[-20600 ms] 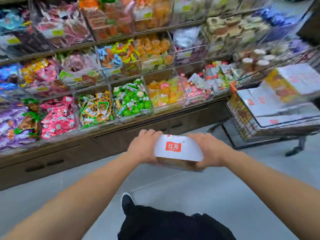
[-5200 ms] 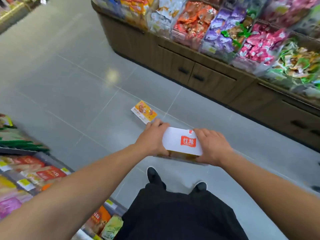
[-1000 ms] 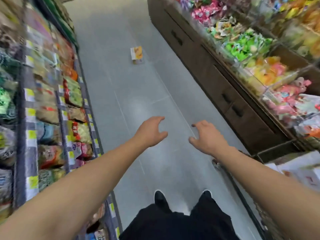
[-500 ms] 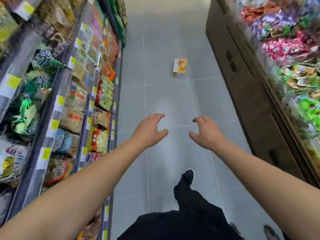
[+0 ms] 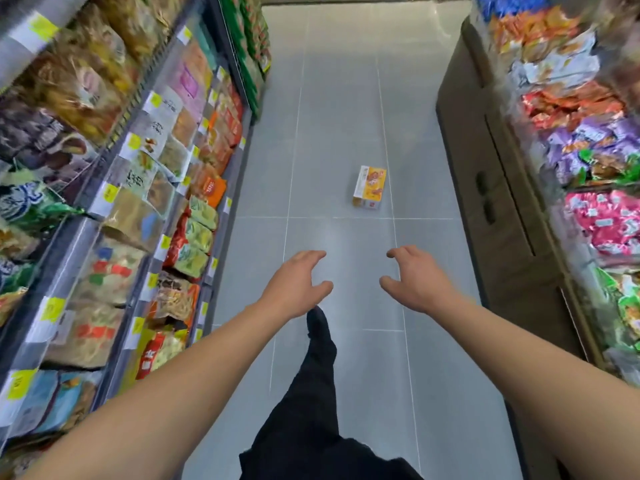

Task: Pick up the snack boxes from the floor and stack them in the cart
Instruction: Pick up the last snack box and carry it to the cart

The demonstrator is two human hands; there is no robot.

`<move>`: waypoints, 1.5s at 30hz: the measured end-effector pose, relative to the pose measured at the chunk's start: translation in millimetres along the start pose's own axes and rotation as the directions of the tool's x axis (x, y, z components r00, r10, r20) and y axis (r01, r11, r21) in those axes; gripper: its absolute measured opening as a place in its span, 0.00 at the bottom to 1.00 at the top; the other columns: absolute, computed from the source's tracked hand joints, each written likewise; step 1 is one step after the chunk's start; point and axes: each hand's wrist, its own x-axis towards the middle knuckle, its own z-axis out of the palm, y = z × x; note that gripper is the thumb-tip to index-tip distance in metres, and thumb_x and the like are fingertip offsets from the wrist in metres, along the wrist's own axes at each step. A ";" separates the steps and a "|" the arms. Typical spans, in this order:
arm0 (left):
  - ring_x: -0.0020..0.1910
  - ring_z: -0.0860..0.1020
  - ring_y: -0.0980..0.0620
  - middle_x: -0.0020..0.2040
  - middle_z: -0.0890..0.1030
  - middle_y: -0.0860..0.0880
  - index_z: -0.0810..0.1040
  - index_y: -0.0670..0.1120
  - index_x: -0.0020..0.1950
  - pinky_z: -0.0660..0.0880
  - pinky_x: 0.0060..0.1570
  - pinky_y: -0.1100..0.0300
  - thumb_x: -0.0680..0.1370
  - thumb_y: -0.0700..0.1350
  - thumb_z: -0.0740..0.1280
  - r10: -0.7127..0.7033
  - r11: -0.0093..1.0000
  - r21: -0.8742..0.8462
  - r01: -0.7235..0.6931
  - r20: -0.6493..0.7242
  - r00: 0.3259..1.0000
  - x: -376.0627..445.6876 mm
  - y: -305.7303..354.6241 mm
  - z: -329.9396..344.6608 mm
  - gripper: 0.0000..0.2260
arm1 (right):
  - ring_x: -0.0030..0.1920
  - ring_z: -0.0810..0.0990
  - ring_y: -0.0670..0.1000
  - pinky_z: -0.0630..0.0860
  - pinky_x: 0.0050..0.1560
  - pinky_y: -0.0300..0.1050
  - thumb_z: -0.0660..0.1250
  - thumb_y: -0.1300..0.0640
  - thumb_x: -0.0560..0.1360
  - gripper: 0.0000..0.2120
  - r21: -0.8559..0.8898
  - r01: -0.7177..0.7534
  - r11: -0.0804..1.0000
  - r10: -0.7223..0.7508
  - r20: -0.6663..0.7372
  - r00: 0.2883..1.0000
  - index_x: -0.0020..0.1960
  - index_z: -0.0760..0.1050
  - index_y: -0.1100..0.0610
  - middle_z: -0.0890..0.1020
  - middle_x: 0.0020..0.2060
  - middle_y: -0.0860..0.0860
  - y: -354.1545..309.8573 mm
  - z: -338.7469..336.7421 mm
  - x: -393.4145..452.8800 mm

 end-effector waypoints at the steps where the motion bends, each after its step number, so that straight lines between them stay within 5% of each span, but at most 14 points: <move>1: 0.73 0.65 0.51 0.75 0.66 0.51 0.65 0.49 0.76 0.60 0.70 0.59 0.77 0.51 0.67 0.006 1.000 -0.005 -0.006 0.006 1.000 34.7 -0.6 -6.0 0.28 | 0.69 0.70 0.57 0.68 0.66 0.50 0.65 0.47 0.77 0.28 -0.007 -0.009 1.000 0.009 -0.001 1.000 0.73 0.66 0.56 0.68 0.71 0.53 1.9 -11.9 32.7; 15: 0.72 0.67 0.49 0.74 0.68 0.48 0.66 0.47 0.75 0.63 0.70 0.57 0.76 0.51 0.66 0.075 0.997 0.019 -0.079 0.134 0.988 380.6 47.8 -95.2 0.28 | 0.69 0.70 0.58 0.69 0.68 0.52 0.66 0.47 0.76 0.29 0.071 -0.158 0.985 0.159 -0.016 0.987 0.73 0.66 0.57 0.70 0.70 0.55 35.6 -151.7 328.1; 29: 0.72 0.67 0.49 0.74 0.68 0.47 0.64 0.46 0.76 0.62 0.68 0.61 0.78 0.49 0.66 0.009 0.999 0.040 -0.021 0.285 0.958 693.8 85.5 -75.4 0.27 | 0.67 0.71 0.57 0.71 0.64 0.51 0.65 0.48 0.76 0.26 0.162 -0.203 0.966 0.186 0.112 0.976 0.71 0.68 0.56 0.72 0.67 0.54 148.2 -193.3 628.8; 36: 0.72 0.67 0.49 0.74 0.69 0.47 0.65 0.46 0.75 0.62 0.67 0.62 0.77 0.50 0.67 -0.049 0.998 0.043 0.036 0.356 0.933 842.6 29.3 14.6 0.28 | 0.67 0.72 0.57 0.71 0.64 0.52 0.66 0.44 0.75 0.29 0.204 -0.279 0.938 0.247 0.168 0.954 0.73 0.66 0.54 0.71 0.68 0.53 197.8 -106.8 770.3; 45: 0.72 0.66 0.48 0.74 0.68 0.44 0.65 0.44 0.75 0.61 0.67 0.62 0.77 0.48 0.68 -0.149 0.985 -0.019 0.170 0.385 0.911 1017.8 -131.0 224.1 0.28 | 0.68 0.70 0.57 0.66 0.66 0.46 0.70 0.54 0.73 0.31 0.441 -0.433 0.786 0.408 0.155 0.900 0.73 0.64 0.57 0.70 0.69 0.56 281.7 128.3 950.4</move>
